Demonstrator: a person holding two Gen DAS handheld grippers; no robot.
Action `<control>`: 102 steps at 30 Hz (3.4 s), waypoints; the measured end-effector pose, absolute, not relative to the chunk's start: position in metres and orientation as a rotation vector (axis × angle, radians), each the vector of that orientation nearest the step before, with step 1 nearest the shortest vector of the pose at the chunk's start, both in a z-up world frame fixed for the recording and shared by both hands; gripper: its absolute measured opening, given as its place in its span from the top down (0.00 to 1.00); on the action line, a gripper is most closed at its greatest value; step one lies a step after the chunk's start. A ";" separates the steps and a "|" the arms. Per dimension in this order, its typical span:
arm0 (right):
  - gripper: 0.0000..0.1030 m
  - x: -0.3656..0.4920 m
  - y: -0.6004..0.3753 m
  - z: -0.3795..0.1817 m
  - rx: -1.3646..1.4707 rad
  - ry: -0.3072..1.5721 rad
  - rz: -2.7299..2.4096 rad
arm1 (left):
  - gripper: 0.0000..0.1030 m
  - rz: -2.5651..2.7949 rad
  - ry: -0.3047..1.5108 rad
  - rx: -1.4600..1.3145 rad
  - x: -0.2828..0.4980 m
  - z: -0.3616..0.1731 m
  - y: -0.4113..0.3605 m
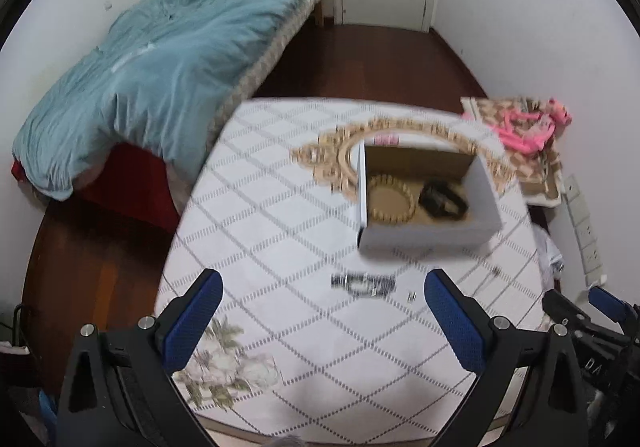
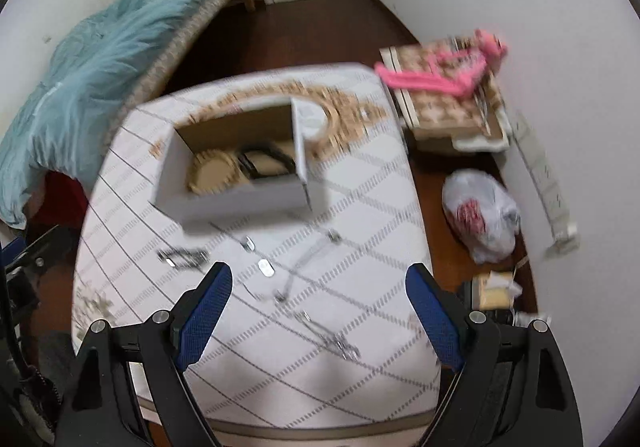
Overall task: Organize jewelry
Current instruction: 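Lower the left tool onto the silver chain bracelet and grasp it, then carry the chain bracelet into the box with the left tool while the right drops a silver necklace there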
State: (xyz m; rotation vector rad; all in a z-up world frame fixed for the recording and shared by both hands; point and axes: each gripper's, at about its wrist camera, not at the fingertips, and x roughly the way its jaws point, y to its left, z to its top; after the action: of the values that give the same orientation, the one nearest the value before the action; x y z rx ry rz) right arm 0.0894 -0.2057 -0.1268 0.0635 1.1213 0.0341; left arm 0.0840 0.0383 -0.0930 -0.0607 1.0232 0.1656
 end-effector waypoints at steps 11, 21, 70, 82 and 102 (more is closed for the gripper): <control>0.17 0.062 -0.232 -0.239 0.048 1.264 0.004 | 0.00 0.144 1.205 -0.047 0.064 -0.189 0.012; 0.89 0.054 -0.211 -0.251 -0.030 1.166 0.024 | 0.00 0.161 1.238 -0.040 0.052 -0.210 0.022; 0.99 0.092 -0.207 -0.203 0.238 1.056 0.116 | 0.91 -0.047 1.112 -0.151 0.089 -0.174 0.030; 0.99 0.103 -0.204 -0.135 0.330 0.999 0.287 | 0.91 -0.142 1.010 -0.222 0.098 -0.110 0.038; 0.99 0.270 -0.176 -0.125 0.202 1.106 0.304 | 0.91 -0.219 1.101 -0.164 0.250 -0.109 0.025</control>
State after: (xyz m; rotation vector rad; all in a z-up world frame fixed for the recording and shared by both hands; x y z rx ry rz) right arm 0.2700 -0.1758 -0.1255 0.2019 1.1061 0.3044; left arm 0.2497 0.0255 -0.1086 -0.1643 1.1010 -0.2192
